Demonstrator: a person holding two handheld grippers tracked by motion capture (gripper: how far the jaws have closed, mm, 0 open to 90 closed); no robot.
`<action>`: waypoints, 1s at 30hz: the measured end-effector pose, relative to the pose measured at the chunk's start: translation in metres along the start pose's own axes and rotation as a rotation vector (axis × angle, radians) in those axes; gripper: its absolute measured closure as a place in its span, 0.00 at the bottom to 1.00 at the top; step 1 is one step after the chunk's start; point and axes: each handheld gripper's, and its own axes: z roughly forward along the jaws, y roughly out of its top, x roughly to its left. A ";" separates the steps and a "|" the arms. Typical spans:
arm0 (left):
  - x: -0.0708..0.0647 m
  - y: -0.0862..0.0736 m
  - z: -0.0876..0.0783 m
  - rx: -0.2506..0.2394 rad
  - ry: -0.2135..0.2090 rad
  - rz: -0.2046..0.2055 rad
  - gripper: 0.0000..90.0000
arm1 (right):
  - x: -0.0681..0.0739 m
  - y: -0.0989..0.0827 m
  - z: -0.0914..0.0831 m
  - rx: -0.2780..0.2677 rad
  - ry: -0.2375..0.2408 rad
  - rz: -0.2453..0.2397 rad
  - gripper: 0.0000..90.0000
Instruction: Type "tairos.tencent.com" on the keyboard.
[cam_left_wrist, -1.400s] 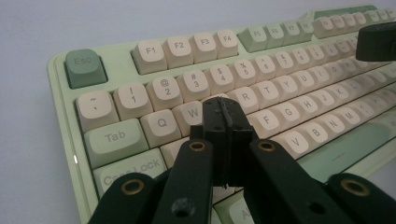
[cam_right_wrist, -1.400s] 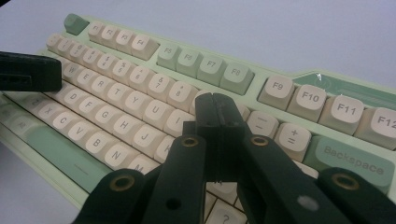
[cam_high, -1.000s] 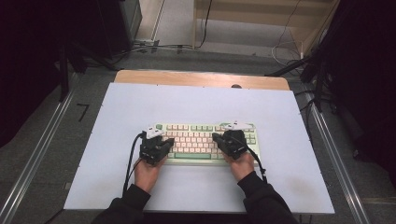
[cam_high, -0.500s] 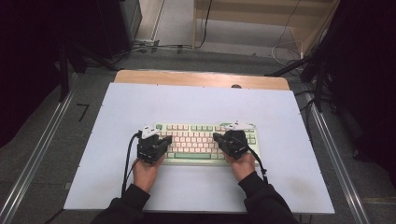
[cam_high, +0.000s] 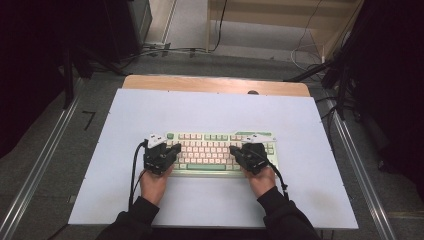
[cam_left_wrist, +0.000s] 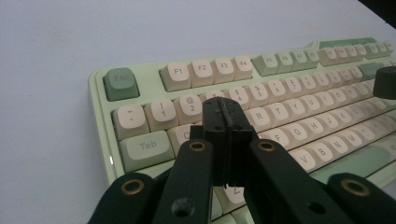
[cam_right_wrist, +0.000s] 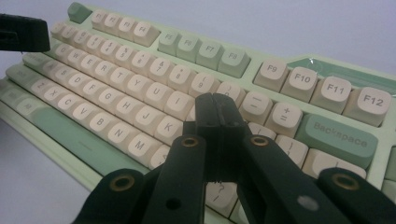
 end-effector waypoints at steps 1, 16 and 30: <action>0.000 0.000 0.000 0.001 0.001 0.001 1.00 | 0.000 -0.001 -0.001 0.000 0.002 -0.003 0.98; 0.000 0.000 0.000 0.005 0.000 0.004 1.00 | 0.008 -0.010 -0.008 0.019 0.024 -0.020 0.98; -0.002 -0.001 0.000 0.004 -0.005 0.004 1.00 | 0.009 -0.015 -0.007 0.035 0.023 -0.027 0.98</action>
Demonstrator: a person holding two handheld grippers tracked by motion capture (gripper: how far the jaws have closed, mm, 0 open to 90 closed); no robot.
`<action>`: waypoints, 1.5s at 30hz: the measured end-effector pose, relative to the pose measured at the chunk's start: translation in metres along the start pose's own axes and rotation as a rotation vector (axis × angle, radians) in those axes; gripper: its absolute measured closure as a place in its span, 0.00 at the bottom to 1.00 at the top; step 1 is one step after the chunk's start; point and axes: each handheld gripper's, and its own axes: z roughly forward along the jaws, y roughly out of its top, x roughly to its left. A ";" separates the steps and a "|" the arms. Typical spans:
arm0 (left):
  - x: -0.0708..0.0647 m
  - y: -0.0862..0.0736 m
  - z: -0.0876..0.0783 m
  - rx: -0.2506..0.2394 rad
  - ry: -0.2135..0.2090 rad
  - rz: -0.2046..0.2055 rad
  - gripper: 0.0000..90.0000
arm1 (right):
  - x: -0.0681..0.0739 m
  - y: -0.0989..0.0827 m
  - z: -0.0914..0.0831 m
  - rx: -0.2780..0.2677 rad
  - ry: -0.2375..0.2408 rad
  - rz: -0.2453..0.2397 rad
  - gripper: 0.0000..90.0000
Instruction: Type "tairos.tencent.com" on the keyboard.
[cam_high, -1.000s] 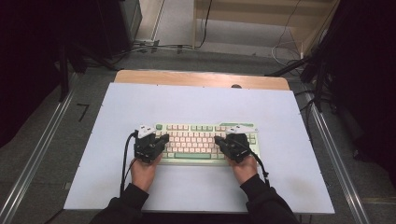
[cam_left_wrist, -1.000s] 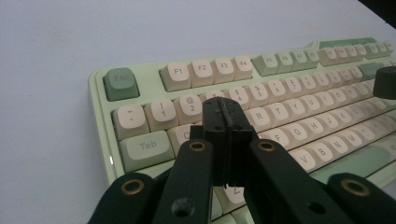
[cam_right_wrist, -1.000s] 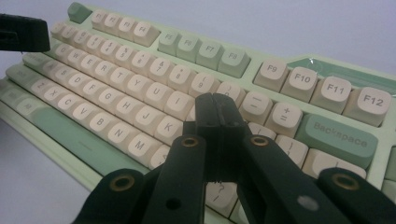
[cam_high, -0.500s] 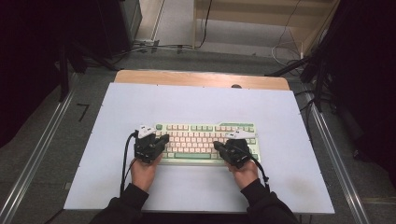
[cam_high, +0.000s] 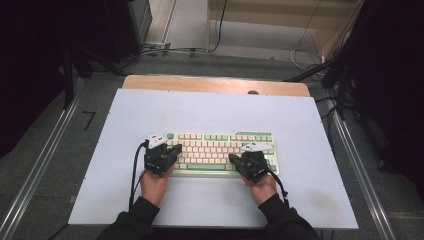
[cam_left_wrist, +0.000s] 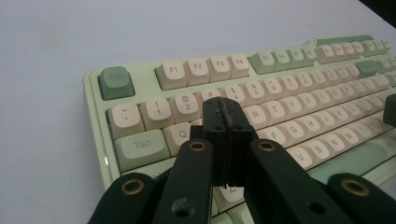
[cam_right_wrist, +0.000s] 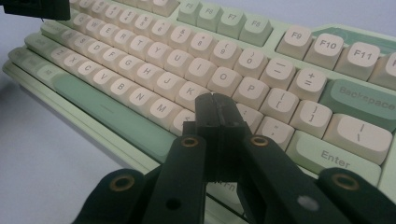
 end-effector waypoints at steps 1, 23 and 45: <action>0.000 0.000 0.000 0.000 -0.001 0.001 1.00 | 0.000 0.000 0.000 0.001 -0.001 0.000 0.98; -0.002 0.000 0.000 0.003 -0.004 0.006 1.00 | 0.002 -0.003 0.007 0.028 -0.009 -0.010 0.98; -0.004 -0.001 0.001 0.009 -0.013 0.011 1.00 | 0.001 0.002 0.000 -0.024 -0.006 0.001 0.98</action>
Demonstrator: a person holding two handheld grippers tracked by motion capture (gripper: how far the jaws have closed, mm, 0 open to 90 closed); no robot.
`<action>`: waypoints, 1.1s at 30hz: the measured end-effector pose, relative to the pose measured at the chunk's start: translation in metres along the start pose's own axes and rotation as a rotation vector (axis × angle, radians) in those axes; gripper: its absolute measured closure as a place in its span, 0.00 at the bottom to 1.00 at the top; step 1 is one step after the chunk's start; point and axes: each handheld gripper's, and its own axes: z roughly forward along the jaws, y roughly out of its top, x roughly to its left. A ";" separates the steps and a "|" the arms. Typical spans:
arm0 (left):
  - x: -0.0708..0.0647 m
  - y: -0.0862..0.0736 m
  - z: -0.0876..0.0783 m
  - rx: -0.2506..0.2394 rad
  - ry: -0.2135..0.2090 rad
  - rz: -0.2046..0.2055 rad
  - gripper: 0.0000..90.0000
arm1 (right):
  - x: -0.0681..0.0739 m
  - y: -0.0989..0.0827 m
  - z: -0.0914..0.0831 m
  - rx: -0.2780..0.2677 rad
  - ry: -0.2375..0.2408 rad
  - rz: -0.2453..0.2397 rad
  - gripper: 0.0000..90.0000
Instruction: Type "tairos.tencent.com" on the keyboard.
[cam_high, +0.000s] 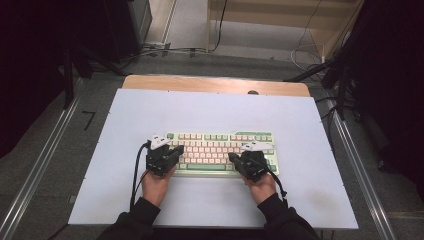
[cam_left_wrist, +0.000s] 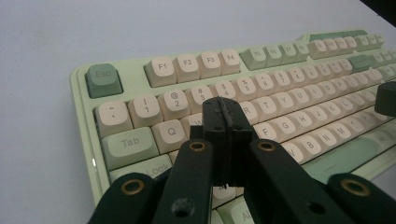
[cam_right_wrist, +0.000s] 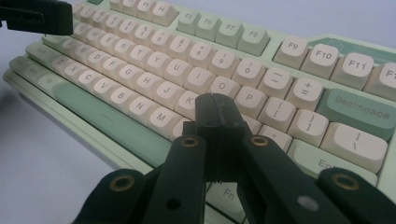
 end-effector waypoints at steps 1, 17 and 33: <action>0.000 0.000 0.000 0.001 0.000 0.000 1.00 | 0.000 0.000 0.000 -0.001 0.001 0.001 0.98; -0.011 0.002 0.008 0.007 -0.015 0.022 1.00 | 0.002 0.002 0.002 -0.008 0.000 -0.004 0.98; -0.027 0.007 0.023 0.015 -0.043 0.044 1.00 | 0.001 0.007 0.007 -0.027 -0.006 -0.008 0.98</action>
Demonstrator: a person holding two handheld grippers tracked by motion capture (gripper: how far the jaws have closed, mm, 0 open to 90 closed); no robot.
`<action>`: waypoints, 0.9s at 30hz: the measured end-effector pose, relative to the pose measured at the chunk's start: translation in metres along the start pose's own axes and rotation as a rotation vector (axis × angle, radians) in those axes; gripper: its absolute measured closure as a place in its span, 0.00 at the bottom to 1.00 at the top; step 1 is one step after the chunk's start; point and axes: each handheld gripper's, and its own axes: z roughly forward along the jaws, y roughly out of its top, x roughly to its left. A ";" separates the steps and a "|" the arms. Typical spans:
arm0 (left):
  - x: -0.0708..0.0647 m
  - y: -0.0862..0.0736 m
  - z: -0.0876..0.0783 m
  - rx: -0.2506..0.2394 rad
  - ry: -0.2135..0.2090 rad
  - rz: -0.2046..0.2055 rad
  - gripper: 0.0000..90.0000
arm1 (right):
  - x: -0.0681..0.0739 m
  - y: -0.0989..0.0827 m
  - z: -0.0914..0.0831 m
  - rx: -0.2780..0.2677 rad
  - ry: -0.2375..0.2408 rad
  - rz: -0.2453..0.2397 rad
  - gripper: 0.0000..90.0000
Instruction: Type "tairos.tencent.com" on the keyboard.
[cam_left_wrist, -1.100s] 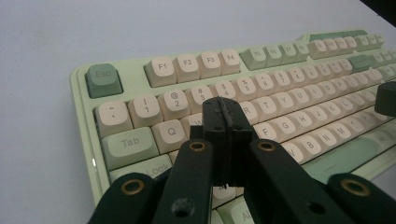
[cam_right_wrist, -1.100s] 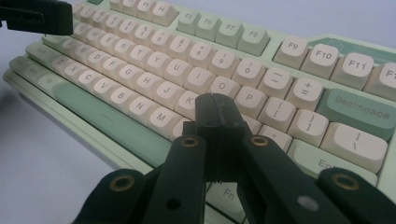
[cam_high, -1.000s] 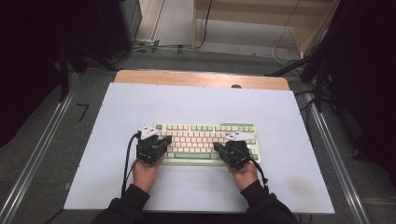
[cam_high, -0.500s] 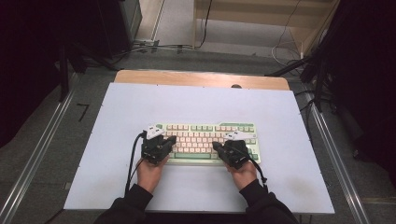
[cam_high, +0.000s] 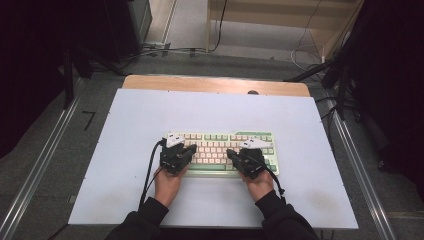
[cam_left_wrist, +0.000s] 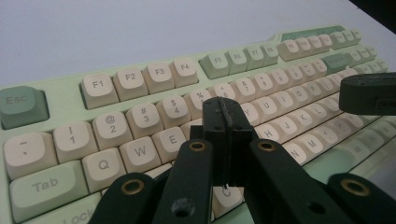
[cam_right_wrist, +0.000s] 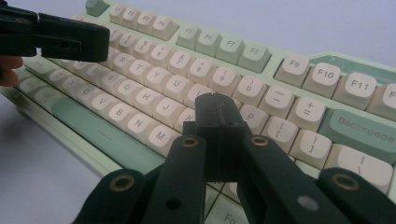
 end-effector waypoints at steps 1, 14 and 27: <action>-0.001 0.000 0.001 -0.001 -0.001 -0.001 1.00 | 0.000 0.001 0.000 0.000 -0.002 0.000 0.98; -0.008 0.005 0.010 0.006 -0.011 0.009 1.00 | 0.000 0.005 0.002 -0.013 -0.007 0.010 0.98; -0.010 0.005 0.018 0.019 -0.007 0.027 1.00 | 0.000 0.007 0.002 -0.020 -0.004 0.011 0.98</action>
